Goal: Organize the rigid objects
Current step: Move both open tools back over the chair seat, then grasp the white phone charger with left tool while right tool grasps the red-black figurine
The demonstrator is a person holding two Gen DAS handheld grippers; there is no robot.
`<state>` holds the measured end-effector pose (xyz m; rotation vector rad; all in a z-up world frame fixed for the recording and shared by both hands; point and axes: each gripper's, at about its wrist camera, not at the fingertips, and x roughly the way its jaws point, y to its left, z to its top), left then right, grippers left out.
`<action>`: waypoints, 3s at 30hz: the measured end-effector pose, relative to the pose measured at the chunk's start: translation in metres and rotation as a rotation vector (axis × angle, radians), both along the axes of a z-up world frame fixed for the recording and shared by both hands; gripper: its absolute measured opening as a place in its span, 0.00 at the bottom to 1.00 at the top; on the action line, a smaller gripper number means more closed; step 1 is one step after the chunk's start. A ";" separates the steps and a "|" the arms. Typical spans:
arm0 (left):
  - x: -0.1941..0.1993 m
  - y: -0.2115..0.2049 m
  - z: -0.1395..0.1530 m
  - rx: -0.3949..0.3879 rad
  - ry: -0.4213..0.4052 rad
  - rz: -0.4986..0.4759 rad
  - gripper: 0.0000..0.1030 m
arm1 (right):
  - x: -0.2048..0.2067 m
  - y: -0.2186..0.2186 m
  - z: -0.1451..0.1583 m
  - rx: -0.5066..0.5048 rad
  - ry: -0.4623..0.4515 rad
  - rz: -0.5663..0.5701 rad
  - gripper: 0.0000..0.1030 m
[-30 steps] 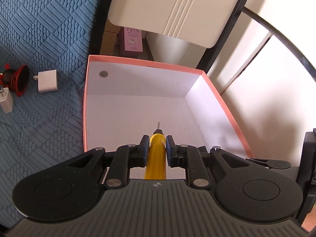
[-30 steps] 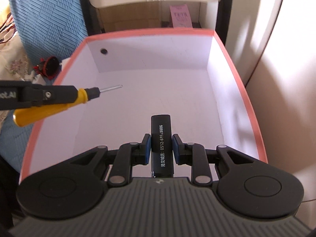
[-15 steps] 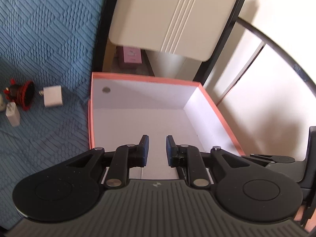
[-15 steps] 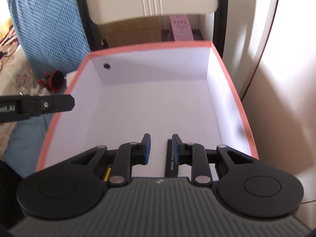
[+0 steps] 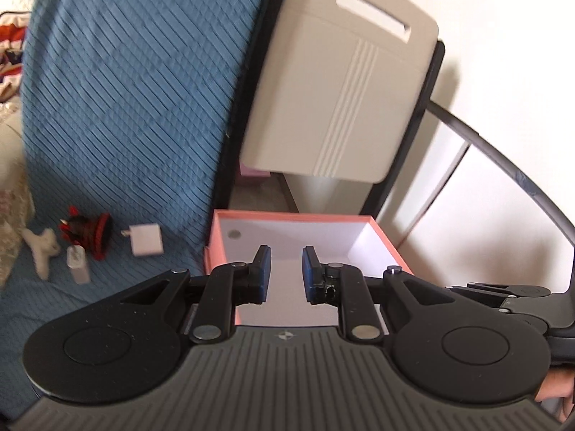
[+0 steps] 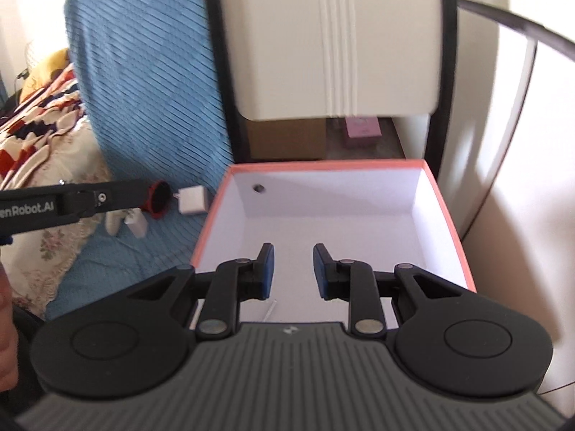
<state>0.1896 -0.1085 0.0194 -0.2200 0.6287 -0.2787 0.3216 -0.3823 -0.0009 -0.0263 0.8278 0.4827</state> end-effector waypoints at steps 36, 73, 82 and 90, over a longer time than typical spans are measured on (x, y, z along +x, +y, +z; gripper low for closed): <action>-0.078 0.158 -0.046 0.026 -0.054 0.201 0.21 | -0.092 0.155 -0.021 0.017 -0.056 0.235 0.27; 0.011 0.219 -0.141 -0.037 0.086 0.234 0.34 | -0.006 0.224 -0.099 0.139 0.041 0.197 0.27; 0.065 0.228 -0.166 -0.051 0.160 0.209 0.39 | 0.050 0.248 -0.116 0.183 0.075 0.205 0.28; 0.106 0.226 -0.184 -0.077 0.213 0.180 0.39 | 0.095 0.274 -0.134 0.182 0.100 0.246 0.28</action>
